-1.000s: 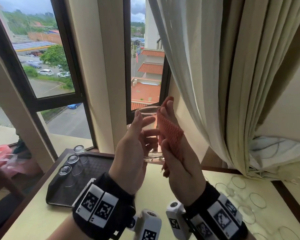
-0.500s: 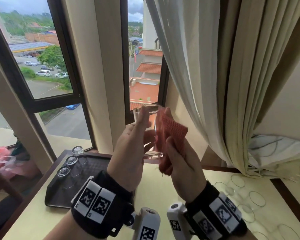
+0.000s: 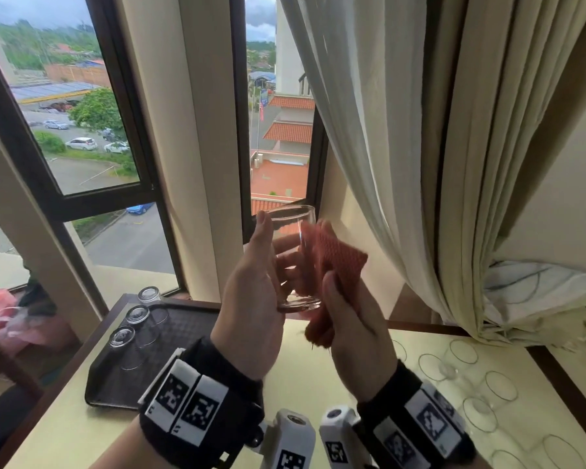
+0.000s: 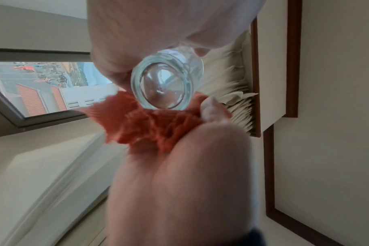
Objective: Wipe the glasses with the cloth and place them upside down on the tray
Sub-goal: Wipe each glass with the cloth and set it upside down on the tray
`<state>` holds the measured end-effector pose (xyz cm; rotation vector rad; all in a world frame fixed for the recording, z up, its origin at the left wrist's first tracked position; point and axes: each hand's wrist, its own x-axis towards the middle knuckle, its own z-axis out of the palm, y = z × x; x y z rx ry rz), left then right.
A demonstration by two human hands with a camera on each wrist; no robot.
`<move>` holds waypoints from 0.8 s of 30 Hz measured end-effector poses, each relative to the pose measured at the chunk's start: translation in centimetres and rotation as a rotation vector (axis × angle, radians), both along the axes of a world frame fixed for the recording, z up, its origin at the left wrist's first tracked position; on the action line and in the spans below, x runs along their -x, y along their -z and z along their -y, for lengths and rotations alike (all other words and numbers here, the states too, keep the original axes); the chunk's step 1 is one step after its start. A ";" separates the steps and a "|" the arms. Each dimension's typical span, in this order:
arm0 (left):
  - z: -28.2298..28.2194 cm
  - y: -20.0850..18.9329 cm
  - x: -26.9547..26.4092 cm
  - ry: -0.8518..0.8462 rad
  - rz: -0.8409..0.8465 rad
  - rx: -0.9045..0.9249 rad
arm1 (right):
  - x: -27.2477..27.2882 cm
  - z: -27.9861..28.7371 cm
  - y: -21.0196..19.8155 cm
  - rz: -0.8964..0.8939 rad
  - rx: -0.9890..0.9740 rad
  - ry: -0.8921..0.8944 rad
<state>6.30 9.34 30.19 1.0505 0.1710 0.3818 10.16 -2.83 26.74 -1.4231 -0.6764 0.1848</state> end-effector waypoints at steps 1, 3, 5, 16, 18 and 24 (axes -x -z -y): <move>0.3 -0.2 0.0 -0.022 0.008 0.002 | -0.3 -0.3 -0.8 0.054 -0.040 -0.009; 0.5 -0.1 -0.2 -0.073 0.036 0.021 | -0.1 -0.5 -2.0 0.220 -0.067 -0.027; 0.1 -0.1 -0.3 -0.080 0.059 0.044 | 0.7 -0.2 -2.1 0.470 0.018 -0.049; 0.5 0.0 0.5 0.003 0.028 0.010 | 1.0 0.7 -0.5 0.035 -0.043 0.039; 0.9 0.0 0.4 -0.032 0.045 0.047 | 0.5 0.1 -1.9 0.092 -0.111 0.013; 0.1 -0.4 0.3 -0.092 -0.030 0.054 | 1.8 1.0 0.3 0.595 0.127 -0.108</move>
